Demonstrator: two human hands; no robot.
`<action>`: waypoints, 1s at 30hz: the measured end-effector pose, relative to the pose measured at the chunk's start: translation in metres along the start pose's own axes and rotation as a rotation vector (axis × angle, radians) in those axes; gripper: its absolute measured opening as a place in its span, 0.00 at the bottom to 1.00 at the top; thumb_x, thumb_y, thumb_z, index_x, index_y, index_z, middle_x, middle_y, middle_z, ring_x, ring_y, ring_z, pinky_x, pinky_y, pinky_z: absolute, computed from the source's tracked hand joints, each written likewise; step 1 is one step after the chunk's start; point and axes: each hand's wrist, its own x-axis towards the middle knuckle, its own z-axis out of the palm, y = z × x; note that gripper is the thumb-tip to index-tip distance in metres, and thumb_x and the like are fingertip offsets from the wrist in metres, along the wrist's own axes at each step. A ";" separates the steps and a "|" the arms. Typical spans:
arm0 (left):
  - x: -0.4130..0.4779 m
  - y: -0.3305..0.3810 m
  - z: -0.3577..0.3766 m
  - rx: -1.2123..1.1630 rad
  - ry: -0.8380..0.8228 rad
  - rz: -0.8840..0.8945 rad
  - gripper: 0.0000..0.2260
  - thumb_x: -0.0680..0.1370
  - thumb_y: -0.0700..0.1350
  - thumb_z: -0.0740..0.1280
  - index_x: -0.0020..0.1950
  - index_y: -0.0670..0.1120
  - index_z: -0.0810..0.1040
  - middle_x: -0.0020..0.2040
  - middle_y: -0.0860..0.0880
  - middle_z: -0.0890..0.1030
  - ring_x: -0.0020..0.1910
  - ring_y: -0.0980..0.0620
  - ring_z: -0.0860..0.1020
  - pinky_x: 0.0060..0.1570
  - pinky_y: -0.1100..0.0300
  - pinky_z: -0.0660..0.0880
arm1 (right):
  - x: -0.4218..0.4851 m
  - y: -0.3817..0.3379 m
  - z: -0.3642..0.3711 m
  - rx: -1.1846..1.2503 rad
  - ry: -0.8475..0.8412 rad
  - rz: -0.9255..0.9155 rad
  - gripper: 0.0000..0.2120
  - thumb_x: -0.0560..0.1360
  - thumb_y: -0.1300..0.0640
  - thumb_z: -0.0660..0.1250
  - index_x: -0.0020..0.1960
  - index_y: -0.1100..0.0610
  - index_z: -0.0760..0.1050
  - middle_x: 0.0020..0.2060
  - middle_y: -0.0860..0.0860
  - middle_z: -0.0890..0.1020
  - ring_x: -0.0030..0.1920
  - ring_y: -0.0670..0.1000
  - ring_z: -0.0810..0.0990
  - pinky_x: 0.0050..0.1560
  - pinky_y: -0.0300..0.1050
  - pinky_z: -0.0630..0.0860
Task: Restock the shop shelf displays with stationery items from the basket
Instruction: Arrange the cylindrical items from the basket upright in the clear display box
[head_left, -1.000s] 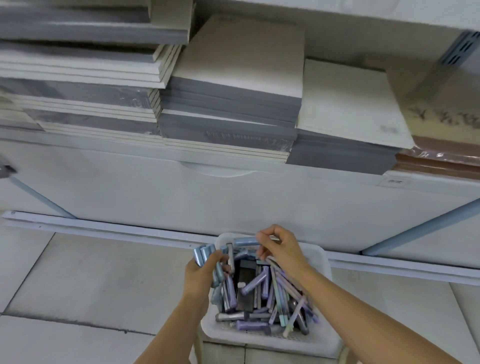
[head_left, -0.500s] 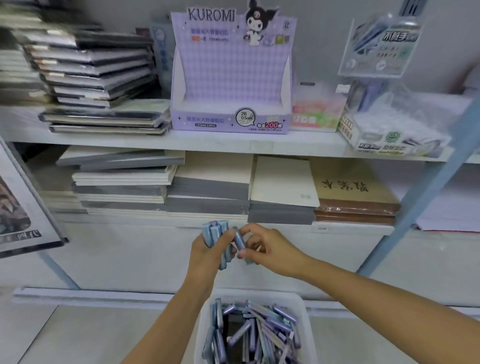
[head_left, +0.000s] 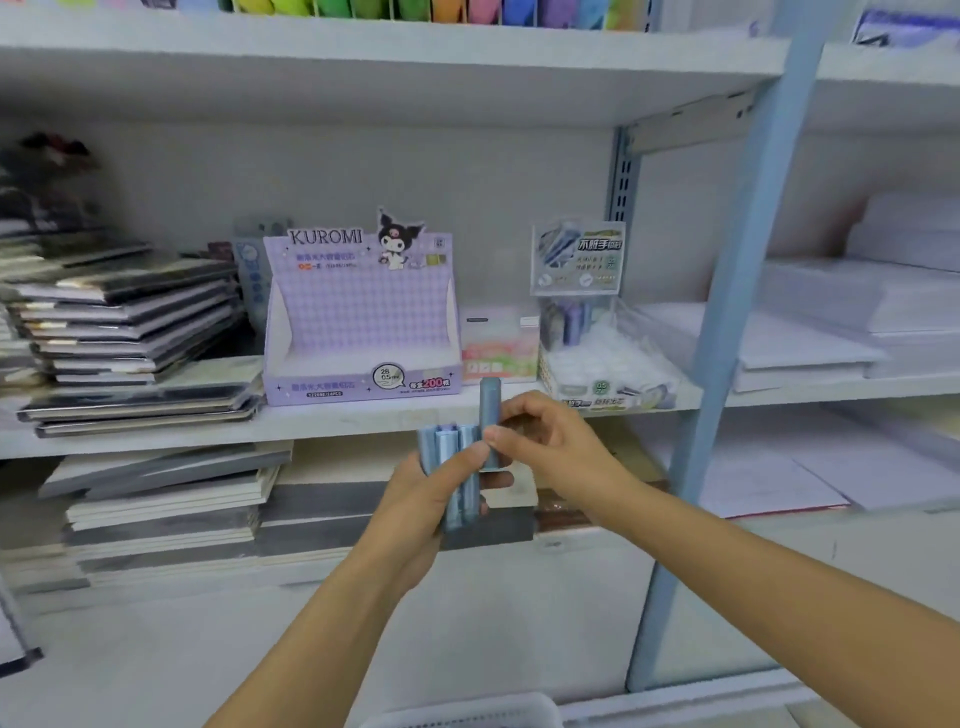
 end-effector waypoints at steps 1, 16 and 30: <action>0.003 0.006 0.009 0.010 0.004 0.022 0.23 0.68 0.51 0.73 0.60 0.45 0.77 0.49 0.45 0.85 0.46 0.47 0.85 0.35 0.61 0.78 | 0.000 -0.005 -0.007 0.023 -0.002 0.000 0.09 0.76 0.60 0.69 0.54 0.63 0.76 0.49 0.59 0.80 0.43 0.48 0.79 0.48 0.40 0.78; 0.072 0.050 0.070 0.186 -0.097 0.112 0.14 0.74 0.48 0.72 0.57 0.45 0.78 0.46 0.45 0.86 0.36 0.51 0.83 0.35 0.61 0.78 | 0.062 -0.041 -0.113 0.109 0.085 -0.146 0.10 0.76 0.64 0.68 0.56 0.57 0.80 0.46 0.59 0.82 0.42 0.50 0.83 0.45 0.40 0.80; 0.126 0.059 0.064 0.072 -0.063 0.082 0.12 0.73 0.48 0.72 0.50 0.41 0.79 0.37 0.44 0.84 0.33 0.48 0.82 0.37 0.56 0.81 | 0.151 0.026 -0.153 -0.499 0.417 -0.104 0.10 0.74 0.66 0.70 0.54 0.57 0.81 0.44 0.50 0.81 0.44 0.50 0.79 0.49 0.40 0.77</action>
